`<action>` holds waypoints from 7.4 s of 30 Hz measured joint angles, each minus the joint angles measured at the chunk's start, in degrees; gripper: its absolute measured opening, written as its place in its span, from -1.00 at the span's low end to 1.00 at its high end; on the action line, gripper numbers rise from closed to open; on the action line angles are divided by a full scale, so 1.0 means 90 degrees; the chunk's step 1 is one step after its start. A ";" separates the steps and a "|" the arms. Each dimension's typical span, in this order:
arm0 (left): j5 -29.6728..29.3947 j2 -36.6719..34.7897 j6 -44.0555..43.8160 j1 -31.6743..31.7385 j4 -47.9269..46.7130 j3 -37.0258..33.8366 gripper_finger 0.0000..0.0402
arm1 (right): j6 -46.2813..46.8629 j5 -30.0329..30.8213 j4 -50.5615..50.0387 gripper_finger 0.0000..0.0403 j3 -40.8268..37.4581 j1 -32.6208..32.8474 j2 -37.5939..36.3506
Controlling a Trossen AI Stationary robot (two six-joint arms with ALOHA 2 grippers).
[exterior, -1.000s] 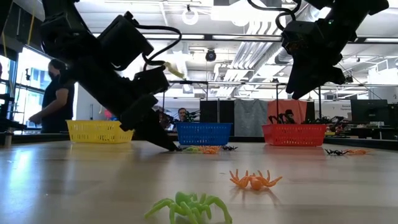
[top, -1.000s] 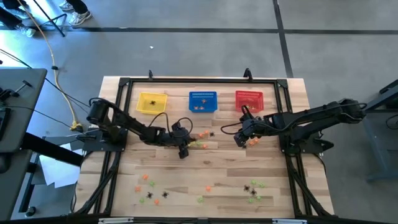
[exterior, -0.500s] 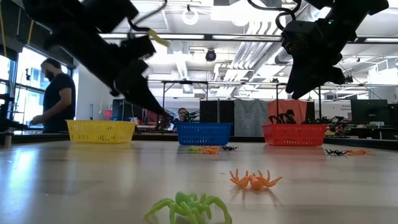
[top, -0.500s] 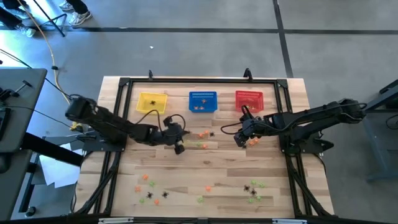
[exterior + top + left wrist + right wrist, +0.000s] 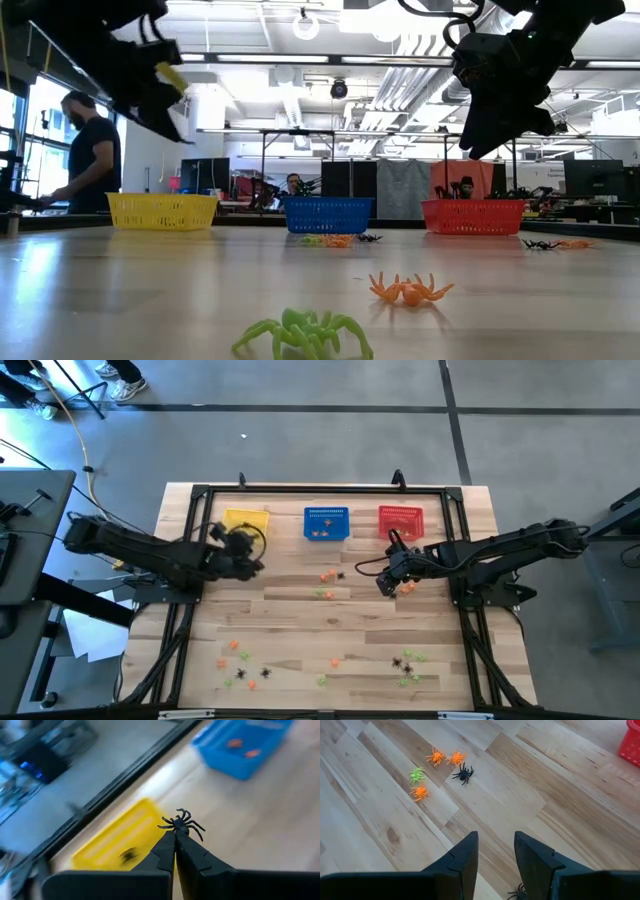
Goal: Sort Halloween decoration
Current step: Put the black spider toy into the yellow basket, then put the green spider toy into the red basket
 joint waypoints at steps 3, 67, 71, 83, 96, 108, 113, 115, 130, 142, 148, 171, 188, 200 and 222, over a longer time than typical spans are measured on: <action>-0.0135 -0.0417 -0.0030 0.0439 -0.0138 -0.0265 -1.00 | 0.0000 -0.0001 0.0000 -0.39 0.0000 0.0000 0.0000; 0.5692 0.1410 0.1685 0.1549 0.6336 -0.1249 -0.50 | 0.0000 0.0000 0.0000 -0.39 0.0000 0.0000 0.0000; 0.5628 0.2614 0.2120 0.1112 0.7277 -0.0947 -0.50 | 0.0000 0.0000 0.0000 -0.39 0.0000 0.0000 0.0000; 0.5533 0.4892 0.3124 0.0663 0.7358 0.0429 -0.50 | 0.0000 -0.0001 0.0002 -0.39 0.0000 0.0001 0.0000; 0.5552 0.5490 0.3114 0.0474 0.7413 0.0633 -0.50 | 0.0000 -0.0002 0.0002 -0.39 0.0000 0.0000 0.0000; 0.5494 0.5468 0.2939 0.0519 0.7350 0.0626 -0.50 | 0.0000 -0.0002 0.0001 -0.39 0.0000 0.0001 0.0000; 0.5394 0.5404 0.2905 0.0519 0.7341 0.0614 -0.50 | 0.0000 -0.0002 0.0002 -0.39 0.0000 0.0002 0.0000; 0.5358 0.5365 0.2905 0.0515 0.7312 0.0611 -0.50 | 0.0000 0.0000 0.0002 -0.39 0.0000 0.0000 0.0000; 0.5330 0.5302 0.3124 0.0249 0.7135 0.0613 -0.50 | 0.0000 -0.0001 0.0002 -0.39 0.0000 0.0000 0.0000; 0.5014 0.4964 0.3515 0.0249 0.7036 0.0609 -0.50 | 0.0000 0.0000 0.0002 -0.39 0.0000 0.0002 0.0000; 0.5137 0.4943 0.3312 0.0153 0.6808 0.0609 -0.50 | 0.0000 0.0000 0.0001 -0.39 0.0000 0.0000 0.0000; 0.5099 0.4946 0.3566 0.0191 0.6685 0.0609 -0.27 | 0.0000 0.0000 0.0002 -0.39 0.0000 0.0000 0.0000; 0.5363 0.5774 0.3441 0.0349 0.7527 0.0784 -0.27 | 0.0000 -0.0002 0.0001 -0.39 0.0000 0.0002 0.0000; 0.5248 0.5806 0.2766 0.0385 0.7445 0.0799 -0.66 | 0.0000 -0.0002 0.0002 -0.39 0.0000 0.0001 0.0000; 0.5205 0.5803 0.2293 0.0383 0.7774 0.0769 -1.00 | 0.0000 -0.0001 0.0004 -0.39 0.0000 0.0001 0.0000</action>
